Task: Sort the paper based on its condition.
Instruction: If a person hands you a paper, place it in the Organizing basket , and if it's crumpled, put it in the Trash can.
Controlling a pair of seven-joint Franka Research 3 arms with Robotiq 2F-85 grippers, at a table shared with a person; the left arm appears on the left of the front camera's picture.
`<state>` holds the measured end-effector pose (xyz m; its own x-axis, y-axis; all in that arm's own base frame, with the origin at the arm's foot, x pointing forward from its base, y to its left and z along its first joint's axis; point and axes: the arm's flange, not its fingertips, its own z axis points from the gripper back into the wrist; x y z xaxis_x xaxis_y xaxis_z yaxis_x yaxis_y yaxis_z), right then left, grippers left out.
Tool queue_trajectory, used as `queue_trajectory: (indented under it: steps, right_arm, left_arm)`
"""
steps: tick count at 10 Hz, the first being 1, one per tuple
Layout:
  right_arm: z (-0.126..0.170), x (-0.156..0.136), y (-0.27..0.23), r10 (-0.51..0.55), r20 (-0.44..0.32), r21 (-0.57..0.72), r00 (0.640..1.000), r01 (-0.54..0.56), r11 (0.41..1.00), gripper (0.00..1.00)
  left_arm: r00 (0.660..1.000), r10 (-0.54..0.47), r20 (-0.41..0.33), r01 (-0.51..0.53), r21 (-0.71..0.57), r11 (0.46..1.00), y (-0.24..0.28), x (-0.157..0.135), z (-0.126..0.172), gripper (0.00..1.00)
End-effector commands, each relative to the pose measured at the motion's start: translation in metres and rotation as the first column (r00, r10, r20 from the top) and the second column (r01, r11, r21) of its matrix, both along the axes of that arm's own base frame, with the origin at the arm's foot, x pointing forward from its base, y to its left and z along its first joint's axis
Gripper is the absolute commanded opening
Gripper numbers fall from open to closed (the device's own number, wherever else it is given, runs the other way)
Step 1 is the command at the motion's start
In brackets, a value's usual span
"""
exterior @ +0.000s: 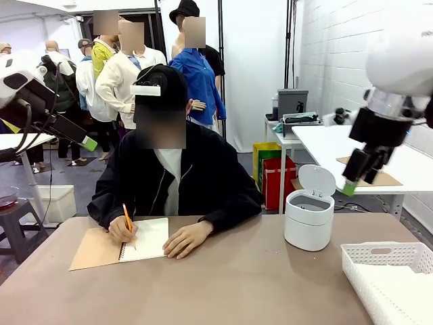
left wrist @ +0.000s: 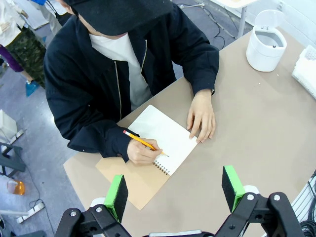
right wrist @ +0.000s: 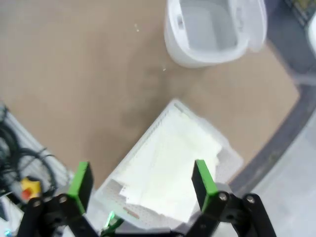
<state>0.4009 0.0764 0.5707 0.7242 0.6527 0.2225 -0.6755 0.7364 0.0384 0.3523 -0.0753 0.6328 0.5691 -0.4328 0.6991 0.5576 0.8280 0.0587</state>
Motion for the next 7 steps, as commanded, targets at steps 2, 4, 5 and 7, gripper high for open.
queue_trajectory:
  steps: [2,4,5,7]
  right_arm:
    - [0.024,0.017,0.044,0.139,0.114,0.132,0.984,-0.154,0.979,1.0]
    - [0.04,0.006,0.077,0.124,0.212,0.212,0.969,-0.17,0.962,1.0]
    - [0.049,0.006,0.088,0.086,0.254,0.27,0.963,-0.156,0.95,1.0]
    - [0.07,-0.006,0.107,0.036,0.282,0.337,0.959,-0.134,0.932,1.0]
  left_arm:
    - [1.0,0.004,0.007,-0.004,-0.002,1.0,0.001,0.0,0.001,1.0]
    - [1.0,0.004,0.007,-0.004,-0.002,1.0,0.001,0.0,0.001,1.0]
    - [1.0,0.004,0.007,-0.004,-0.002,1.0,0.001,0.0,0.001,1.0]
    - [1.0,0.004,0.007,-0.004,-0.002,1.0,0.001,0.0,0.001,1.0]
